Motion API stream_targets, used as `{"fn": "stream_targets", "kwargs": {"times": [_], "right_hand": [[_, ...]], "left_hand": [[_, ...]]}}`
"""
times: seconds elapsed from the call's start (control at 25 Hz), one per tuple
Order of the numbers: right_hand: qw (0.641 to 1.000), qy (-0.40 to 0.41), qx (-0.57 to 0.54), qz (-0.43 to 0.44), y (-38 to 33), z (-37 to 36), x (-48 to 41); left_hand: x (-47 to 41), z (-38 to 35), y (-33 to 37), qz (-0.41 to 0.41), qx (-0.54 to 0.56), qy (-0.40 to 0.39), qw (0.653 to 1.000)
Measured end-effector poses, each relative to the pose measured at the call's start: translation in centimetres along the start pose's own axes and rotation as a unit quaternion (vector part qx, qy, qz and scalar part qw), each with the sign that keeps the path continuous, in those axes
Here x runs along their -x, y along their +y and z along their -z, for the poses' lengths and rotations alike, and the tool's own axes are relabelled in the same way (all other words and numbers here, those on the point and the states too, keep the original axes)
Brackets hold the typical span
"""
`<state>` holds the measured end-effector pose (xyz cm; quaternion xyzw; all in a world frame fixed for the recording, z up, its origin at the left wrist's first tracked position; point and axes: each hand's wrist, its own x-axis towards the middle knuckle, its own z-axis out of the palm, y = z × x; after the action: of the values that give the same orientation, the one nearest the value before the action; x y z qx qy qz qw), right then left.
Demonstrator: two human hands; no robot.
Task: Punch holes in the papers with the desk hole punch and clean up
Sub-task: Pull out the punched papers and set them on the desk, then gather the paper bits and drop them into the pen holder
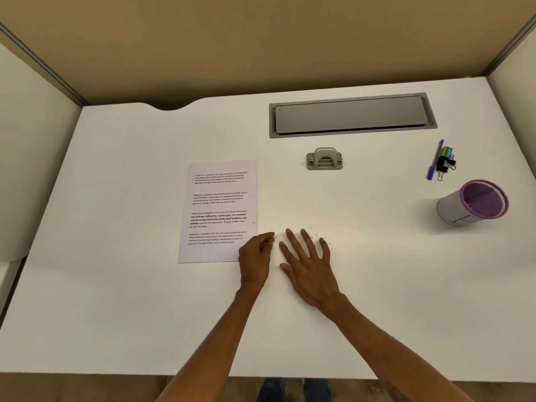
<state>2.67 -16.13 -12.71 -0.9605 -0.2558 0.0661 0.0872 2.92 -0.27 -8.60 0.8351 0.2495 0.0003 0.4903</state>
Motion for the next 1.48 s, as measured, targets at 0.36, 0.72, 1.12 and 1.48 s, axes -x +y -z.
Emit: {"fn": "stream_targets", "kwargs": {"times": [0.36, 0.72, 1.12, 1.48], "right_hand": [[0.961, 0.038, -0.261, -0.087, 5.6, 2.3, 2.0], [0.881, 0.064, -0.409, -0.228, 4.8, 2.1, 1.3], [0.787, 0.204, -0.473, -0.34, 6.8, 3.5, 0.3], [0.813, 0.141, -0.484, -0.29, 5.0, 3.8, -1.8]], "left_hand": [[-0.4, -2.1, 1.6, -0.026, -0.004, -0.054, 0.998], [-0.9, -4.1, 2.2, -0.017, -0.01, -0.044, 0.999], [-2.3, -1.7, 2.9, 0.013, 0.03, 0.055, 0.998], [-0.5, -6.4, 5.7, 0.034, 0.072, -0.068, 0.994]]}}
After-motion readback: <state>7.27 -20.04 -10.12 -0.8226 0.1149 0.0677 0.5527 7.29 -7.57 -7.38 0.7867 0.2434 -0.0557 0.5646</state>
